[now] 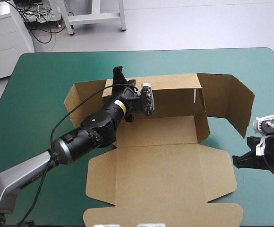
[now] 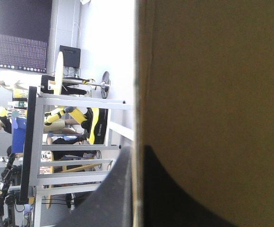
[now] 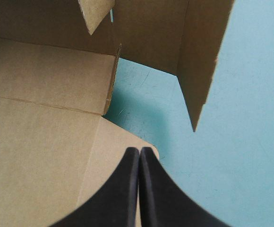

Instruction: Fold the box

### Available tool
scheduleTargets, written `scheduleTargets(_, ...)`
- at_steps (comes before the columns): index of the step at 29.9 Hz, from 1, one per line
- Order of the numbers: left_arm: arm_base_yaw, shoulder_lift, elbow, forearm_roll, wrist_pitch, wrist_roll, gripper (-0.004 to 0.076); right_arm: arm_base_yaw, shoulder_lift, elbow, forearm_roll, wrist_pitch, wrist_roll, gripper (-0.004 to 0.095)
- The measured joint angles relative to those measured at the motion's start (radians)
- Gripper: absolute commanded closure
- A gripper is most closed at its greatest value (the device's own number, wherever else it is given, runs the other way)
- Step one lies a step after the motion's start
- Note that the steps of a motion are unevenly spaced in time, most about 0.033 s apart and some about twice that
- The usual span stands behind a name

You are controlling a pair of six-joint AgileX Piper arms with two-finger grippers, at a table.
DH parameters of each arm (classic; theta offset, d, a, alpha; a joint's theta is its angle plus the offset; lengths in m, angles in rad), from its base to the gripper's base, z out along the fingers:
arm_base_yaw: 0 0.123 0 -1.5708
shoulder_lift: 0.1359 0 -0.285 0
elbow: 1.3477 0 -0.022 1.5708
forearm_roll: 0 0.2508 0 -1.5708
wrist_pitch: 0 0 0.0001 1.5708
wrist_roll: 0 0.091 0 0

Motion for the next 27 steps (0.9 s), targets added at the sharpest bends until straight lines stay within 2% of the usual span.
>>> scheduleTargets(5, -0.019, 0.000, 0.042, 0.102, -0.017, -0.068, 0.0756, 0.000, 0.000, 0.000, 0.003, -0.039, 0.030, 0.0926)
scheduleTargets(10, -0.028, 0.000, 0.121, 0.314, -0.006, -0.336, 0.0756, 0.000, 0.000, -0.022, 0.020, -0.074, 0.071, 0.0924)
scheduleTargets(13, -0.028, 0.000, 0.157, 0.417, 0.001, -0.463, 0.0756, 0.000, 0.000, -0.040, 0.026, -0.109, 0.077, 0.0870)
scheduleTargets(16, -0.028, 0.000, 0.193, 0.466, -0.005, -0.526, 0.0756, 0.000, 0.009, -0.064, 0.029, -0.132, 0.063, 0.0737)
scheduleTargets(21, -0.028, -0.009, 0.242, 0.508, -0.011, -0.539, 0.0756, 0.000, 0.060, -0.116, 0.031, -0.189, 0.044, 0.0329)
scheduleTargets(23, -0.028, -0.011, 0.256, 0.517, -0.011, -0.539, 0.0756, 0.000, 0.084, -0.139, 0.031, -0.218, 0.043, 0.0194)
scheduleTargets(25, -0.028, -0.011, 0.264, 0.525, -0.010, -0.540, 0.0756, 0.000, 0.112, -0.171, 0.031, -0.242, 0.043, 0.0145)
scheduleTargets(27, -0.028, -0.013, 0.270, 0.532, -0.010, -0.540, 0.0756, 0.000, 0.151, -0.217, 0.026, -0.255, 0.042, 0.0142)
